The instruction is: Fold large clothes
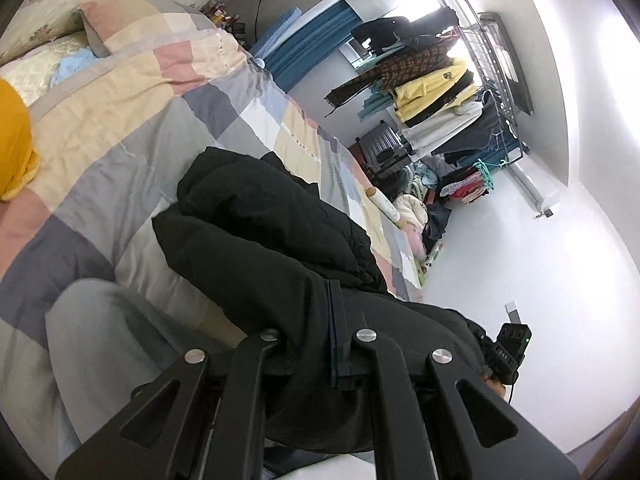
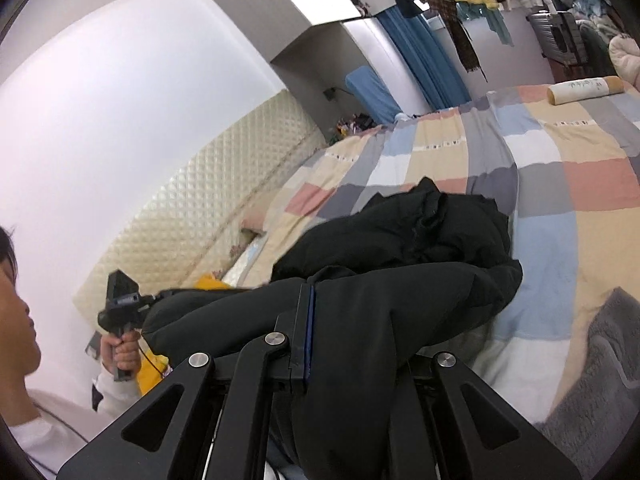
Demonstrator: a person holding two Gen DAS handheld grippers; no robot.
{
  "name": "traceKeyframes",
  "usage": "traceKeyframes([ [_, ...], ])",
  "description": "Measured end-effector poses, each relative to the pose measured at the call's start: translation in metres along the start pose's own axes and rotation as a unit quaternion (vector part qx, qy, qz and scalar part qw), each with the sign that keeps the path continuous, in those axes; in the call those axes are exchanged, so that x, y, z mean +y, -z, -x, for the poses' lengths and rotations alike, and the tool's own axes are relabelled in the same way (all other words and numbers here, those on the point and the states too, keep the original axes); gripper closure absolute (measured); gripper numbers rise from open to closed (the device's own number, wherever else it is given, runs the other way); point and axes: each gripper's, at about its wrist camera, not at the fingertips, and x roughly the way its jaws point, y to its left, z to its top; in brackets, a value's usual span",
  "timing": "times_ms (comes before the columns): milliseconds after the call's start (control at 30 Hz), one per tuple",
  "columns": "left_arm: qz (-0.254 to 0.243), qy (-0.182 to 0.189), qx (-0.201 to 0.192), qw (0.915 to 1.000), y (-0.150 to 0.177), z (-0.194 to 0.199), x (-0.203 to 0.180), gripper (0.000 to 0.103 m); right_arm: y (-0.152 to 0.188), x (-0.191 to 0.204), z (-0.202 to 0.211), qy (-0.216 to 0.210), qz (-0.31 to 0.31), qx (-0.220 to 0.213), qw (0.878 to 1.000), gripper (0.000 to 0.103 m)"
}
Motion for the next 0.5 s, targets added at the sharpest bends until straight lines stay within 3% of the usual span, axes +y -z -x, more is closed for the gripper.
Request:
traceKeyframes([
  [200, -0.029, -0.033, 0.013, 0.9989, -0.046, -0.026, -0.005, 0.093, -0.029, -0.028, -0.015, 0.013, -0.055, -0.024, 0.998, 0.098],
  [267, -0.019, -0.029, 0.021, 0.9992, -0.061, -0.037, -0.002, 0.093, -0.039, -0.042, -0.024, 0.009, -0.076, -0.028, 0.997, 0.098],
  [500, -0.027, -0.075, 0.026, 0.9965, -0.114, -0.079, -0.01, 0.092, -0.078, -0.071, -0.061, 0.022, -0.105, -0.033, 0.994, 0.098],
])
